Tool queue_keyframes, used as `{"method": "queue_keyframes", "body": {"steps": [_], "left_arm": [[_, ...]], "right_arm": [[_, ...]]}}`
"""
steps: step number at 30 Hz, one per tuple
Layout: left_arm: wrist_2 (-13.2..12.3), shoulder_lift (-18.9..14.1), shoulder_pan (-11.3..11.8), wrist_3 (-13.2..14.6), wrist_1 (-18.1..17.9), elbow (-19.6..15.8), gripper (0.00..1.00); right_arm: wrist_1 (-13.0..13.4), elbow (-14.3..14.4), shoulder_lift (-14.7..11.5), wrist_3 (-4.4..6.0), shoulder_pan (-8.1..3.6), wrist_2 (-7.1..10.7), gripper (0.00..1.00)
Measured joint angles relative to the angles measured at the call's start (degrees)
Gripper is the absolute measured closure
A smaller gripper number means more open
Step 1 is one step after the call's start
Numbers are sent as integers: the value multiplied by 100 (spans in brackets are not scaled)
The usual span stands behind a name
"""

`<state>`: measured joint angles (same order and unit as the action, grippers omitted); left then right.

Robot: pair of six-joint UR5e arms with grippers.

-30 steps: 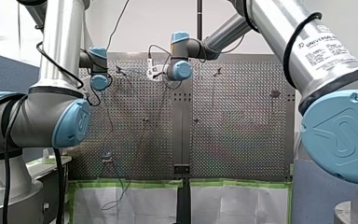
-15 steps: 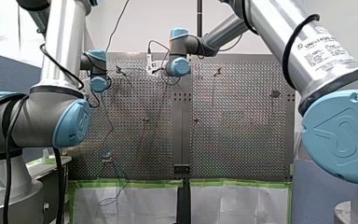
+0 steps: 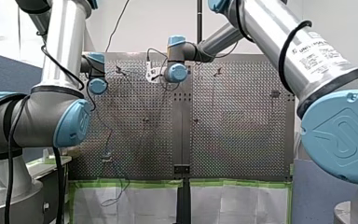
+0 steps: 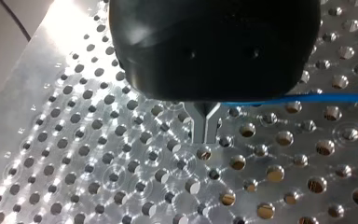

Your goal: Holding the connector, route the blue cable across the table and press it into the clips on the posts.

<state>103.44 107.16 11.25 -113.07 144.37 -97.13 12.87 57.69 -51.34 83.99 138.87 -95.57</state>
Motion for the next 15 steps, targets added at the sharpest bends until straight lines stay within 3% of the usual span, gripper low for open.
{"method": "queue_keyframes", "body": {"steps": [8, 15], "left_arm": [[34, -13, -35, 15, 133, -3, 100], [105, -280, -75, -16, 434, -72, 100]], "right_arm": [[-3, -40, 16, -29, 5, -23, 100], [-2, -71, 20, -49, 10, -18, 100]]}}
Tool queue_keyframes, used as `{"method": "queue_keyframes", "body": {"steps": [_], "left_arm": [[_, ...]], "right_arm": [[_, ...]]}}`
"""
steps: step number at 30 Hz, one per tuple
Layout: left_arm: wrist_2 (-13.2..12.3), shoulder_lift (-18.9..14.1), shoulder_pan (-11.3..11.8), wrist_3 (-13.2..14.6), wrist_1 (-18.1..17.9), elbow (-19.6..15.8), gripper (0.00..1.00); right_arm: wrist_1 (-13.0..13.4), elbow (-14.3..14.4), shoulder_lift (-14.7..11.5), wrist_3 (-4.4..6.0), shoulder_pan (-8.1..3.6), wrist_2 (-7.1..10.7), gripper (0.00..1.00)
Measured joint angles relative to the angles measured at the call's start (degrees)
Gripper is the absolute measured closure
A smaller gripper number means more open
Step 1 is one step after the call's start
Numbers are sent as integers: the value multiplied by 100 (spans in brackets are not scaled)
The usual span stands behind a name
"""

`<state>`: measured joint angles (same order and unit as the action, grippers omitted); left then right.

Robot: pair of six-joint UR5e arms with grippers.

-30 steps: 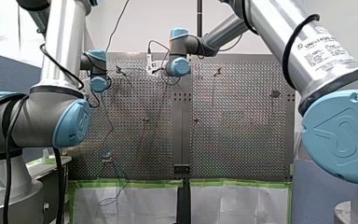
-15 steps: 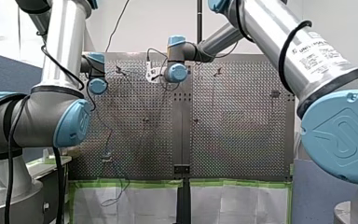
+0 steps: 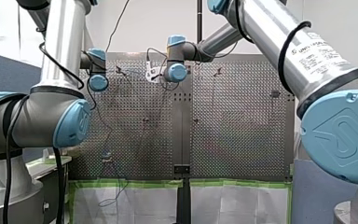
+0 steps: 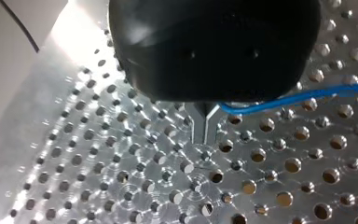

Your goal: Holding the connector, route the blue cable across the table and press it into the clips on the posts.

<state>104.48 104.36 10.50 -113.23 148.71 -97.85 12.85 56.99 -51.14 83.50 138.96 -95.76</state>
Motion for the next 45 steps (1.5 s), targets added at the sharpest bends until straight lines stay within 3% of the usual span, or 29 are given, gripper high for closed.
{"method": "queue_keyframes", "body": {"steps": [5, 6, 7, 8, 9, 16, 17, 18, 19, 21, 22, 24, 25, 26, 36, 41, 44, 45], "left_arm": [[18, -227, 17, -154, 22, -197, 100], [-2, -282, 9, -204, 5, -250, 82], [-17, -325, 0, -238, 8, -294, 82], [-32, -369, -11, -262, 21, -337, 73], [-60, -427, -28, -283, 54, -395, 71], [-337, -759, -173, -423, 327, -643, 73], [-382, -796, -191, -439, 349, -653, 70], [-442, -831, -213, -452, 370, -663, 60], [-487, -850, -228, -452, 379, -667, 60], [-582, -881, -259, -433, 398, -671, 41], [-607, -891, -270, -421, 402, -671, 41], [-629, -908, -295, -393, 406, -671, 24], [-633, -912, -304, -384, 410, -671, 24], [-635, -914, -312, -378, 415, -671, 16], [-626, -915, -343, -371, 560, -674, 14], [-689, -916, -347, -406, 446, -673, 14], [-761, -916, -344, -467, 368, -673, 16], [-807, -916, -340, -505, 337, -673, 24]], "right_arm": [[-7, -67, 0, 1, 23, -5, 100], [-11, -83, 0, 1, 27, -5, 100], [-16, -96, 0, 2, 30, -5, 100], [-20, -109, 1, 2, 36, -5, 100], [-22, -116, 1, 2, 39, -5, 100], [-69, -153, 2, 15, 104, -10, 100], [-74, -155, 2, 16, 114, -11, 100], [-76, -156, 2, 17, 120, -12, 100], [-77, -156, 2, 18, 125, -12, 100], [-82, -156, 2, 18, 138, -10, 100], [-85, -156, 2, 19, 142, -11, 100], [-91, -156, 2, 19, 149, -11, 100], [-93, -156, 2, 19, 150, -12, 100], [-95, -157, 2, 19, 151, -12, 100], [-147, -156, 2, 23, 179, -56, 100], [-187, -156, 2, 13, 192, -65, 100], [-210, -156, 2, 16, 195, -71, 100], [-218, -156, 2, 17, 195, -77, 100]]}}
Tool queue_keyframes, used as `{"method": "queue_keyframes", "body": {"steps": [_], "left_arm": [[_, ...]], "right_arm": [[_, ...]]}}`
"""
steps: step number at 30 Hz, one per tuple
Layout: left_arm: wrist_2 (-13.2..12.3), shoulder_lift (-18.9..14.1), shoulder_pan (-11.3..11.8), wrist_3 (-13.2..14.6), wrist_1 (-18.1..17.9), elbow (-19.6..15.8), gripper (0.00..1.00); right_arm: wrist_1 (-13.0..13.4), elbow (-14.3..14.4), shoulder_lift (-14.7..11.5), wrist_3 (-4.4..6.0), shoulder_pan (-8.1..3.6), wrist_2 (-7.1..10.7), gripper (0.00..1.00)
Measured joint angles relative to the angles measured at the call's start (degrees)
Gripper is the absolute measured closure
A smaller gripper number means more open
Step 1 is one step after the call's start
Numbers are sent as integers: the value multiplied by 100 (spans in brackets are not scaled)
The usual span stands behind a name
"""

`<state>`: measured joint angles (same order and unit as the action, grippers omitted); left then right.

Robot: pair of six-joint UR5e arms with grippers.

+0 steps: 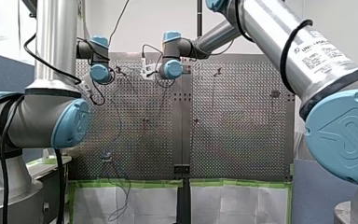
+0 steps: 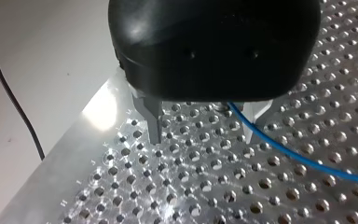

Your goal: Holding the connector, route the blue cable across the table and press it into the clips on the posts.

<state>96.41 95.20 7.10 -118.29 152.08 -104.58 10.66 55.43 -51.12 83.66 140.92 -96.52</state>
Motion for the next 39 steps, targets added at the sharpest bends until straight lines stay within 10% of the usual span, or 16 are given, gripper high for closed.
{"method": "queue_keyframes", "body": {"steps": [8, 9, 25, 39], "left_arm": [[-82, 1, -7, -100, -20, 1, 40], [-71, 1, -7, -100, -16, 1, 100], [412, -205, 5, 56, 26, -250, 100], [-136, -29, 66, -260, -616, -178, 100]], "right_arm": [[-68, 8, 7, -7, 2, -81, 100], [-72, 8, 9, -9, 2, -83, 100], [-98, 9, 27, -16, -2, -101, 100], [-84, 6, 51, -23, -55, -122, 100]]}}
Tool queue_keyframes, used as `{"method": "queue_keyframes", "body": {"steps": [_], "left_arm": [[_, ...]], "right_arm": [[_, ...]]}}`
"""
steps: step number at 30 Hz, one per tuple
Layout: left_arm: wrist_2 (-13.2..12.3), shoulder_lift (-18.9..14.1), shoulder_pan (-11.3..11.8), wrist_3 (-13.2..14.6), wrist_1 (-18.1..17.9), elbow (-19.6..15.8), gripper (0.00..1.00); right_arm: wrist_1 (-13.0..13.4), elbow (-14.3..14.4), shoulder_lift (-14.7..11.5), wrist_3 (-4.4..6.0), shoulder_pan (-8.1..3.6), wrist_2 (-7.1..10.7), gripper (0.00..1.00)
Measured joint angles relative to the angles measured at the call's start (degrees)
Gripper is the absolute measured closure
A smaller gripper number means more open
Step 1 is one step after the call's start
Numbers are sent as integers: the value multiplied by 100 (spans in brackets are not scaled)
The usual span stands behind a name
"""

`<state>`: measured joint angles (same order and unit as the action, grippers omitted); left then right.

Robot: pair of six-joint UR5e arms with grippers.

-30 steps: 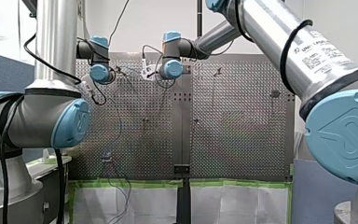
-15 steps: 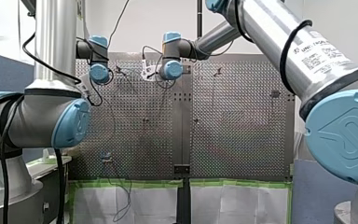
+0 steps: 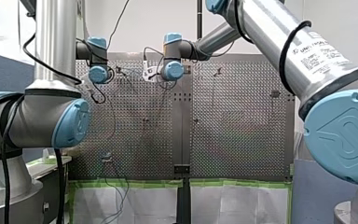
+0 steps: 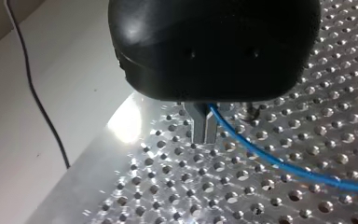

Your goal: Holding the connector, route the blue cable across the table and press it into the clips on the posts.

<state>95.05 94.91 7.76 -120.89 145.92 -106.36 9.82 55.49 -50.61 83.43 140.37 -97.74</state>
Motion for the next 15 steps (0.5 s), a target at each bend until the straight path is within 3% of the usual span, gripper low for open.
{"method": "queue_keyframes", "body": {"steps": [10, 15], "left_arm": [[-331, 238, 50, -45, -328, 73, 100], [-437, 465, 48, 60, -367, 178, 100]], "right_arm": [[-1, 2, 14, -7, -28, 1, 100], [3, 2, 23, -9, -45, 0, 100]]}}
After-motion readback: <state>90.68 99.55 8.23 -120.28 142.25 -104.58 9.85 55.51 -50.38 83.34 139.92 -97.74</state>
